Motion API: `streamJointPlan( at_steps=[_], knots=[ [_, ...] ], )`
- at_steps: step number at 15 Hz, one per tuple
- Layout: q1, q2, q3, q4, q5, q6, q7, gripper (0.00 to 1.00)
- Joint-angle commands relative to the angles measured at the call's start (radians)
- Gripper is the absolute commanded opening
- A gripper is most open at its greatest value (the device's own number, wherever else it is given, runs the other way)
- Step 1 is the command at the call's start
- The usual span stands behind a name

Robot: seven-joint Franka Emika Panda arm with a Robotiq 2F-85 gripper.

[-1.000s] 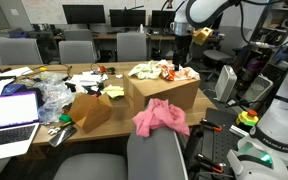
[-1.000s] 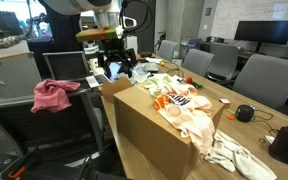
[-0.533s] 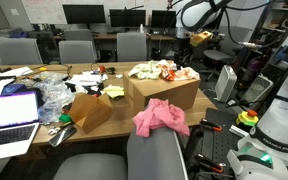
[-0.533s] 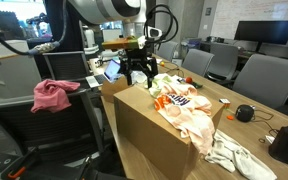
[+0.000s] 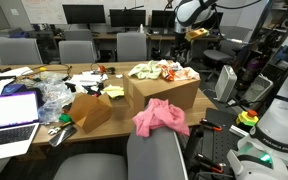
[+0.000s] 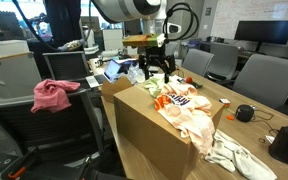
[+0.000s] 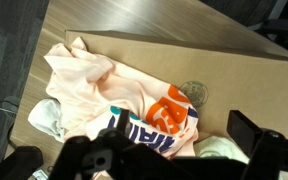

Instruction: Pick up two clothes from the box and put them on the chair.

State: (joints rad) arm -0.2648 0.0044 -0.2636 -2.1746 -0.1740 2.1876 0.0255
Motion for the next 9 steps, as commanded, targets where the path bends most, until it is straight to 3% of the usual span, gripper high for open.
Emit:
streamJointPlan(
  at_steps=[1,9],
  knots=[
    [-0.016,0.127,-0.016,0.124,0.050,0.010,-0.019,1.00],
    [-0.087,0.335,-0.012,0.219,0.196,0.030,-0.074,1.00]
  ],
)
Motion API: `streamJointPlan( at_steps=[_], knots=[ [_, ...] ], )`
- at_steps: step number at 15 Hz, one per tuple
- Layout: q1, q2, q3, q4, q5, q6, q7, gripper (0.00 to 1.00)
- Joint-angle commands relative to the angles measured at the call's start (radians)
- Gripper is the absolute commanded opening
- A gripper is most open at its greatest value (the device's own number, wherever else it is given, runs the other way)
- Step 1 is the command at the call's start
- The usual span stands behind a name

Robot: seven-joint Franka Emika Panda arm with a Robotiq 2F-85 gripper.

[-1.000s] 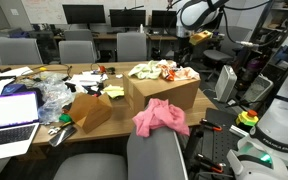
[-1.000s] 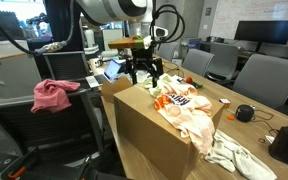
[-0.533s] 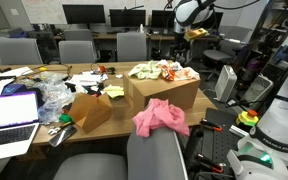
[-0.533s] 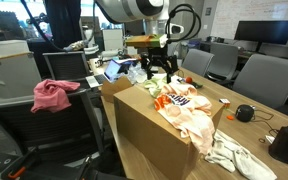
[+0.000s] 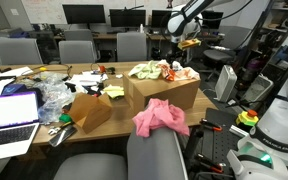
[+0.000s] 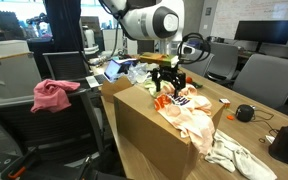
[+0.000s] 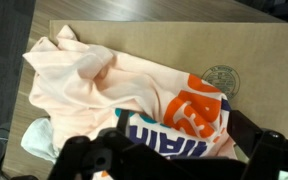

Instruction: Pick up two clothes from the box and put them on the chair.

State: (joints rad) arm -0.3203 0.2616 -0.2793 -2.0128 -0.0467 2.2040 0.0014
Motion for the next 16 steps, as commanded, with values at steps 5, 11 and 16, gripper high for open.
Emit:
streamJointPlan(
  at_steps=[5,11,16],
  knots=[
    [-0.082,0.155,0.019,0.076,0.169,0.025,-0.116,1.00],
    [-0.077,0.186,-0.001,0.070,0.137,0.135,-0.084,1.00],
    [-0.053,0.186,-0.012,0.052,0.080,0.249,-0.047,1.00]
  ],
)
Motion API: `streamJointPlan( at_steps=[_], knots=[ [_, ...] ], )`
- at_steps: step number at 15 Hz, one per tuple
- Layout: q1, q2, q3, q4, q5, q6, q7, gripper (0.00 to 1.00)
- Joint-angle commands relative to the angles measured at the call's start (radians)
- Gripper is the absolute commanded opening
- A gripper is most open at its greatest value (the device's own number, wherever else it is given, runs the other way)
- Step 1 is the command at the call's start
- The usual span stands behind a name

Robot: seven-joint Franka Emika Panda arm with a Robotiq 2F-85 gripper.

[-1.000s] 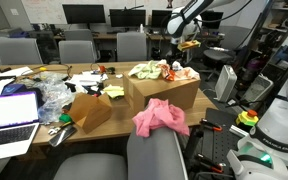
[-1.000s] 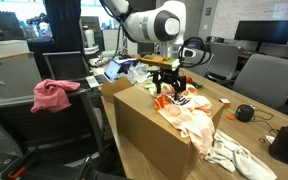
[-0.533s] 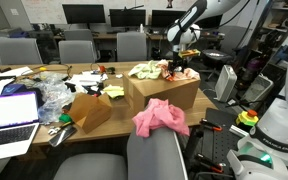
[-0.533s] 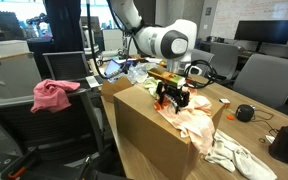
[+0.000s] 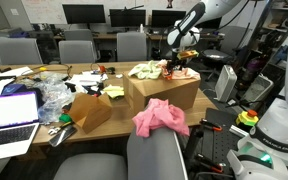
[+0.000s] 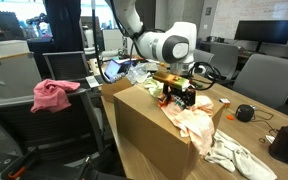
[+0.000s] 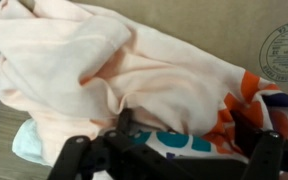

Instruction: Pick up two clothes from the box and put them on the chair.

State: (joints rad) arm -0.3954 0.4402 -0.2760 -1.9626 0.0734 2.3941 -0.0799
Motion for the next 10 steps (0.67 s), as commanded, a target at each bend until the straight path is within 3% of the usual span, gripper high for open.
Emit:
streamJointPlan(
  at_steps=[1,3,4,6,10],
  knots=[
    [0.025,0.008,-0.016,-0.002,-0.051,0.069,0.039,1.00],
    [0.028,0.008,-0.014,-0.010,-0.065,0.081,0.043,1.00],
    [0.025,0.008,-0.008,-0.014,-0.063,0.082,0.032,0.75],
    [0.028,0.008,-0.006,-0.020,-0.072,0.082,0.029,0.68],
    [0.037,0.005,-0.006,-0.028,-0.086,0.083,0.030,0.36]
  ],
)
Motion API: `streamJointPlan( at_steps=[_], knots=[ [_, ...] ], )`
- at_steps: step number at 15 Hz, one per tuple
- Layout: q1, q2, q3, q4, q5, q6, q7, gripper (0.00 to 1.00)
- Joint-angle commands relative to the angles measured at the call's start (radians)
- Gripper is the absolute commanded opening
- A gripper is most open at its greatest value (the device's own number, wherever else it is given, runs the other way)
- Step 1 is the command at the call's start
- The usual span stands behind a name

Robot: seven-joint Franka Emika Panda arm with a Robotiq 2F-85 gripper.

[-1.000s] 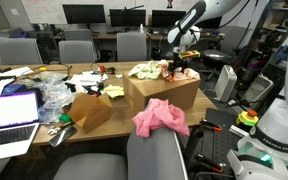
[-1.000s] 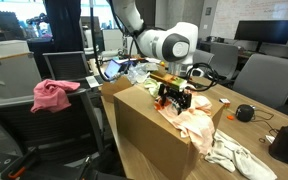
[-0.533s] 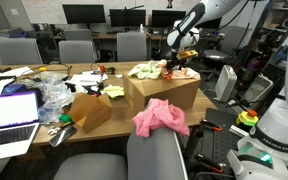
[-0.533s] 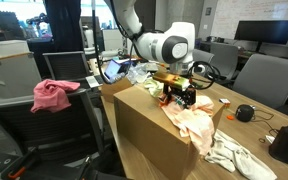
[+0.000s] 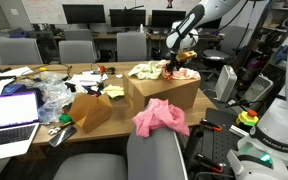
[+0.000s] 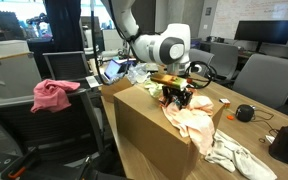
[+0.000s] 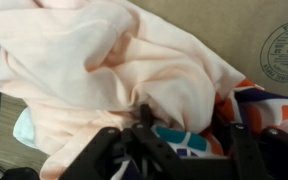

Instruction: Pick up two clothes from the box and put them on the chair.

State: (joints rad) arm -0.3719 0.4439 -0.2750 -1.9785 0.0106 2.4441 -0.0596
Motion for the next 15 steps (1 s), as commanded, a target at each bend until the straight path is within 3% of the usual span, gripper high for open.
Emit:
streamJointPlan(
  at_steps=[1,5,11,15],
  knots=[
    [0.015,-0.001,-0.007,-0.014,-0.025,0.034,0.009,0.29],
    [0.027,-0.037,0.006,-0.043,-0.020,0.024,-0.007,0.02],
    [0.095,-0.203,0.005,-0.180,-0.075,0.047,0.011,0.03],
    [0.151,-0.373,-0.003,-0.296,-0.174,0.035,0.063,0.03]
  ],
)
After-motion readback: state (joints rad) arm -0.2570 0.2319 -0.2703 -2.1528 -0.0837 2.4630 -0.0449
